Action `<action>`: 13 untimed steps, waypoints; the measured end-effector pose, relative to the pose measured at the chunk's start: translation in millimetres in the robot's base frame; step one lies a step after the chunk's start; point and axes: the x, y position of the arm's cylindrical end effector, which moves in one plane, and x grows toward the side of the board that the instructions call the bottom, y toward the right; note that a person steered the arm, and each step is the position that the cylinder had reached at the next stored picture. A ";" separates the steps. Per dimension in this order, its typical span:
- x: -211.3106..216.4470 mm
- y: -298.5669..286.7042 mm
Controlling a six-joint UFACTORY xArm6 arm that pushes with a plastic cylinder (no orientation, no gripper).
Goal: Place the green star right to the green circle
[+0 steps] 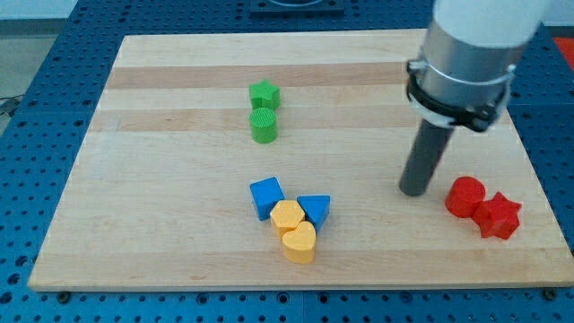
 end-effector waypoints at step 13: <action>-21.1 -119.9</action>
